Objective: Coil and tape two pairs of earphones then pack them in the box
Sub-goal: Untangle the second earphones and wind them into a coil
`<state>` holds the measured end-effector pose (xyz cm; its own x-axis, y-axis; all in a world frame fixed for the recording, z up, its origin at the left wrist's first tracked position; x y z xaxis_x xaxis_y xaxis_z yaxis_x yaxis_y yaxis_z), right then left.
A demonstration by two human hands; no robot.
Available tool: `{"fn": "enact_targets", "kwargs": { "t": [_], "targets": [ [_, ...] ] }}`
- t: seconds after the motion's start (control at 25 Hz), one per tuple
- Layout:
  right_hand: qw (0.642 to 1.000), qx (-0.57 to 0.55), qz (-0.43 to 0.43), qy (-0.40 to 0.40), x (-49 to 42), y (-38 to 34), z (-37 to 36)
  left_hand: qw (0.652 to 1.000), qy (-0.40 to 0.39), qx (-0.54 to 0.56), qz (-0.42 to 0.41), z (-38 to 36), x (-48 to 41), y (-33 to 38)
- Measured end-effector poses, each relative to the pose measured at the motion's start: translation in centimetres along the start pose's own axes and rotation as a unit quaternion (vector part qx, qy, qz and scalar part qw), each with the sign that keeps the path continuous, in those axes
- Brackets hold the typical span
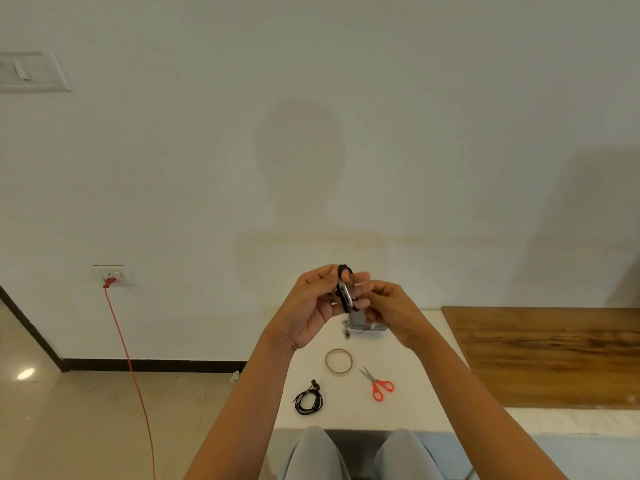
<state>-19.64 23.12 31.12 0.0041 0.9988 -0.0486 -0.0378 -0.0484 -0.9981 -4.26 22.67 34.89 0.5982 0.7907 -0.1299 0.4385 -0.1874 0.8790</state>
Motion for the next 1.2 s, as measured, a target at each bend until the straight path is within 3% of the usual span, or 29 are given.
{"fn": "enact_targets", "kwargs": {
  "t": [0.24, 0.52, 0.6, 0.88, 1.2],
  "targets": [
    [0.999, 0.004, -0.040, -0.007, 4.4, 0.7, -2.1, 0.991, 0.068, -0.112, -0.039, 1.5, -1.6, -0.3],
    [0.993, 0.108, -0.039, 0.009, 5.4, -2.5, -1.3, 0.933, 0.077, -0.347, -0.044, 1.2, -1.7, -0.5],
    [0.987, 0.154, -0.030, 0.012, 5.3, -3.4, -0.8, 0.932, 0.074, -0.352, -0.048, 1.2, -1.7, -0.3],
    [0.995, 0.041, -0.075, 0.040, 5.1, -3.0, 0.0, 0.951, 0.092, -0.285, -0.078, 1.7, -1.4, 1.3],
    [0.993, 0.033, -0.098, 0.053, 4.6, -1.7, -0.4, 0.961, 0.103, -0.243, -0.077, 2.9, -1.7, 0.9]
  ]
}}
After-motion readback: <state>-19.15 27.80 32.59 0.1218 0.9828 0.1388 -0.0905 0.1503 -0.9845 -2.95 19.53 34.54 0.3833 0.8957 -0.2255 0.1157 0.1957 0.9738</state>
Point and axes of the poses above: each hand's wrist, its own x-axis away from the middle knuckle, its own z-axis out of the back of the hand, y = z × x, the point moved 3 cm from there along -x, towards the middle knuckle, and after that the axes turned 2 degrees about z, right-handed, at the moved point
